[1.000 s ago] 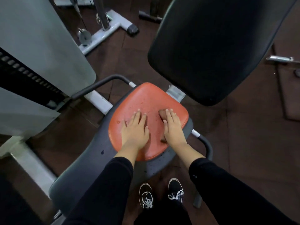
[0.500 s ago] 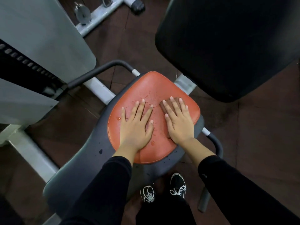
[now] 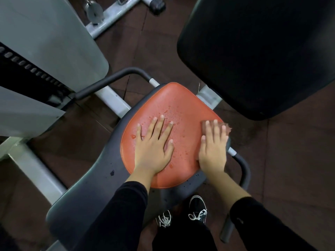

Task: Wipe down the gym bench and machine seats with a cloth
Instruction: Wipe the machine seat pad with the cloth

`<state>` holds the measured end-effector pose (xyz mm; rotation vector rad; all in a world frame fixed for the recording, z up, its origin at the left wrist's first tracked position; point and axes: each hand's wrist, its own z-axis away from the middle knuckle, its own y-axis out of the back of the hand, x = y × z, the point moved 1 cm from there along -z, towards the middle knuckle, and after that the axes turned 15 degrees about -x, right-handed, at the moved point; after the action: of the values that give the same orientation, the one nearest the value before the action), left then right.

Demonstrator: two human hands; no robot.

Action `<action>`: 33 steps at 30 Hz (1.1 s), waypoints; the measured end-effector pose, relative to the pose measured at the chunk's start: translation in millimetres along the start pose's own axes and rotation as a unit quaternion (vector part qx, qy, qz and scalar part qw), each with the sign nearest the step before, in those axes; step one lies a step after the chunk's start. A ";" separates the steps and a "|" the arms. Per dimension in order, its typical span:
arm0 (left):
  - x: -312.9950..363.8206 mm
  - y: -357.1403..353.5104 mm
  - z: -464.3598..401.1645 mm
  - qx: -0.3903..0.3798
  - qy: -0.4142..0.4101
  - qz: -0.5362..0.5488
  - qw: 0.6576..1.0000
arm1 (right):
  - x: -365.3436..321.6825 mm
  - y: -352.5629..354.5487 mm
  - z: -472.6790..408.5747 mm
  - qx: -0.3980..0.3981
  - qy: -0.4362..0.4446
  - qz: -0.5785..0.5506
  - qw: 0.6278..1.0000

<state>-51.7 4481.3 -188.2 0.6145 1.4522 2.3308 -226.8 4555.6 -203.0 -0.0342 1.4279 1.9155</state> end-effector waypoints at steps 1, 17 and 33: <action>-0.1 0.1 -0.2 0.001 0.000 0.000 1.000 | -9.6 -3.8 2.7 -0.010 0.011 0.018 1.000; -0.2 0.1 0.6 0.007 0.002 0.011 1.000 | 2.7 13.7 -30.9 -0.011 -0.011 0.046 0.999; 1.3 1.9 1.2 -0.001 0.004 0.012 1.000 | -2.1 36.7 -78.2 -0.058 0.007 0.031 0.998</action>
<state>-52.2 4482.1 -185.8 0.6264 1.4526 2.3554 -276.2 4484.7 -201.9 -0.0604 1.3397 2.0507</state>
